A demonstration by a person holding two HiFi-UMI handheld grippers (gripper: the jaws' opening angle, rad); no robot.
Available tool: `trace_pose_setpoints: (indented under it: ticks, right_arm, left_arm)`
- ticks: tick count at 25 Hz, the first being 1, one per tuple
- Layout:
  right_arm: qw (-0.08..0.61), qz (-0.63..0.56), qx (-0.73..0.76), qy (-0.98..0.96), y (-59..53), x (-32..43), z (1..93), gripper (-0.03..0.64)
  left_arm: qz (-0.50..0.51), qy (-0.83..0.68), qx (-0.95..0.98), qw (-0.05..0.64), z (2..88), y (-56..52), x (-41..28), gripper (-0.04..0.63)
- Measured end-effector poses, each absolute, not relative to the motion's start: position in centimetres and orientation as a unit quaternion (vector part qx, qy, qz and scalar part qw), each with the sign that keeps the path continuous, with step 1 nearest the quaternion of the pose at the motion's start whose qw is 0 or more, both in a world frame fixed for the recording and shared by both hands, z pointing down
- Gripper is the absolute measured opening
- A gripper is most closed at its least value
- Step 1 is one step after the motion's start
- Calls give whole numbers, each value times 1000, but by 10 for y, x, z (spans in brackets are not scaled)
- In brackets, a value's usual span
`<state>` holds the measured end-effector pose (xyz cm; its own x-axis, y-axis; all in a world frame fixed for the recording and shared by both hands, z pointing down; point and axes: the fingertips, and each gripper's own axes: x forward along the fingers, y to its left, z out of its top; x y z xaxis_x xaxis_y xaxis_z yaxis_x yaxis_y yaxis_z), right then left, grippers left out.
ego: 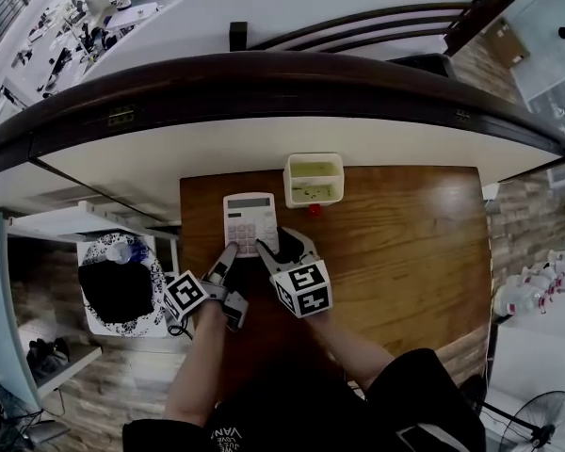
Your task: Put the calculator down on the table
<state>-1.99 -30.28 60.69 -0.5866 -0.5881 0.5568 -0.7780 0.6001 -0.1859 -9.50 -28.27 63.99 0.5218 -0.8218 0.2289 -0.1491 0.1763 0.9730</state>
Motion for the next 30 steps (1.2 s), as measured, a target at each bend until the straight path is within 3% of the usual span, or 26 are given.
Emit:
trace_pose_setpoints:
  ticks: [8, 19, 21, 24, 30]
  right_arm:
    - [197, 229, 393, -868, -285, -11, 602, 218]
    - [253, 214, 392, -858, -280, -18, 623, 229]
    - [258, 210, 401, -853, -284, -17, 625, 229]
    - [262, 212, 411, -847, -290, -17, 629, 229]
    - [266, 222, 419, -839, -298, -22, 637, 229]
  left_arm:
    - [-259, -422, 587, 641, 640, -289, -94, 80]
    - [-234, -428, 612, 622, 640, -295, -93, 82]
    - [-239, -425, 616, 619, 637, -298, -90, 118]
    - [-243, -431, 626, 603, 632, -304, -86, 225]
    - [-218, -433, 626, 611, 631, -301, -88, 289]
